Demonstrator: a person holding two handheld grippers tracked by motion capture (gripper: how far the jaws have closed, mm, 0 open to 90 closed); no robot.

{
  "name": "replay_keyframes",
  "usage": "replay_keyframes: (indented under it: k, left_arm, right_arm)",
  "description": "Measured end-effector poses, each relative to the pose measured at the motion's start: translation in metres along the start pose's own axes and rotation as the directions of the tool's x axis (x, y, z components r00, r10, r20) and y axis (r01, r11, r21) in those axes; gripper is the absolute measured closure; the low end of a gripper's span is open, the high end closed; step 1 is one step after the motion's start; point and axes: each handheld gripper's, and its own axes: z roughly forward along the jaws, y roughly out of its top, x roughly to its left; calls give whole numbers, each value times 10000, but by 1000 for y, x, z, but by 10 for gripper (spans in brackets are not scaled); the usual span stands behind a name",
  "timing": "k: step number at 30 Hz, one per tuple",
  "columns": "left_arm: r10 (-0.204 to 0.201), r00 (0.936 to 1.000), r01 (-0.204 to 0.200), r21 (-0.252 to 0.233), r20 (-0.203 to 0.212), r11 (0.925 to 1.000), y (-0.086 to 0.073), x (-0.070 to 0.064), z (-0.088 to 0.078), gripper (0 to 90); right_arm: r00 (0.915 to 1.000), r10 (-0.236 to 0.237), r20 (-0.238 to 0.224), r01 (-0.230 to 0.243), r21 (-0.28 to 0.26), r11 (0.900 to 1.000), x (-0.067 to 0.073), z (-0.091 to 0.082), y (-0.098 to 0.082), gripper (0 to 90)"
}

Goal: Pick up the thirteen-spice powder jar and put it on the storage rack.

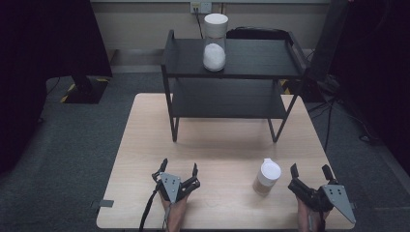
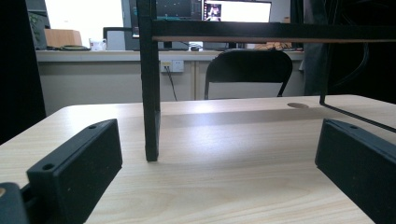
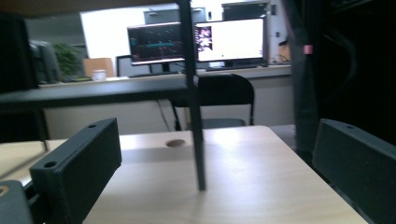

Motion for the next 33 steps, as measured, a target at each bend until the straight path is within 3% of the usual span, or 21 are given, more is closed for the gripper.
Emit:
replay_keyframes:
  k: [7,14,17,21,27,33]
  left_arm:
    - [1,10000,-1,0,-16,10000,0,0,0,1]
    - [2,10000,-2,-1,-22,10000,0,0,0,1]
    - [-1,10000,1,-3,-23,10000,0,0,0,1]
    - [-2,10000,2,-4,-22,10000,0,0,0,1]
    - [-4,10000,4,-6,-22,10000,0,0,0,1]
    - [0,10000,0,-6,-21,10000,0,0,0,1]
  right_arm:
    - [9949,95,-1004,-118,-224,9997,10,0,19,0]
    - [9808,-59,-1949,93,164,9998,26,6,16,22]
    - [9772,-320,-2099,402,350,9986,33,8,7,34]
    - [9757,-340,-2166,477,585,9971,40,8,-5,44]
    - [9764,-826,-1997,991,744,9923,50,5,-20,82]
    - [9789,-541,-1972,764,1074,9913,49,6,-27,125]
